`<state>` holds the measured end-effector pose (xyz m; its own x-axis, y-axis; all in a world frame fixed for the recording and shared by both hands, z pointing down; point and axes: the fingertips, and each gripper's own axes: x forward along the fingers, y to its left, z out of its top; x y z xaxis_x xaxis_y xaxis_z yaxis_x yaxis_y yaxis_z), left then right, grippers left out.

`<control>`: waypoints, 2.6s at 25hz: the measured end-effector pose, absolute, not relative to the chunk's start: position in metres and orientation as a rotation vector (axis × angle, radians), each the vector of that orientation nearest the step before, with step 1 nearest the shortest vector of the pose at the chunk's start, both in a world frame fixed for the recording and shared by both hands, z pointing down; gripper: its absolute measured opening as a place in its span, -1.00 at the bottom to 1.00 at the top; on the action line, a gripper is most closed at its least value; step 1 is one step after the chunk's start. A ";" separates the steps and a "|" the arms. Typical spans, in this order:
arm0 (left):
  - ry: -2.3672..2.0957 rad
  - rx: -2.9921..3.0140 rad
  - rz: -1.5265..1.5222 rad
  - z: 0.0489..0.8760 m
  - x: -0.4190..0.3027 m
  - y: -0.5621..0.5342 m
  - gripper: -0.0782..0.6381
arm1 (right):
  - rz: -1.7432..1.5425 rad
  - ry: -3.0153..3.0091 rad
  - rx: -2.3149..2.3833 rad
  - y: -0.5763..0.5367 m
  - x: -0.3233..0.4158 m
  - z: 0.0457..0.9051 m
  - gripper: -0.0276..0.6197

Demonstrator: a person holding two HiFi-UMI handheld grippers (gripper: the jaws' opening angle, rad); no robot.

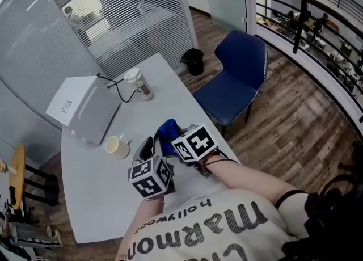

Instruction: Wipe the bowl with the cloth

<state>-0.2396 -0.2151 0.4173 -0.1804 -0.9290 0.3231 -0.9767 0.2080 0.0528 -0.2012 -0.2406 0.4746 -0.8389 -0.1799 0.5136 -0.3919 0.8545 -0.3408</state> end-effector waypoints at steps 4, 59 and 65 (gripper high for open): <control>-2.205 1.768 0.214 0.421 -0.244 -0.214 -0.58 | 0.555 -2.549 0.491 -0.252 -0.190 0.476 -0.73; -2.146 1.805 -0.042 0.407 -0.243 -0.215 -0.58 | 1.097 -2.636 0.254 -0.213 -0.206 0.447 -0.73; -2.118 1.794 -0.130 0.407 -0.246 -0.211 -0.58 | 1.056 -2.622 0.282 -0.213 -0.208 0.447 -0.73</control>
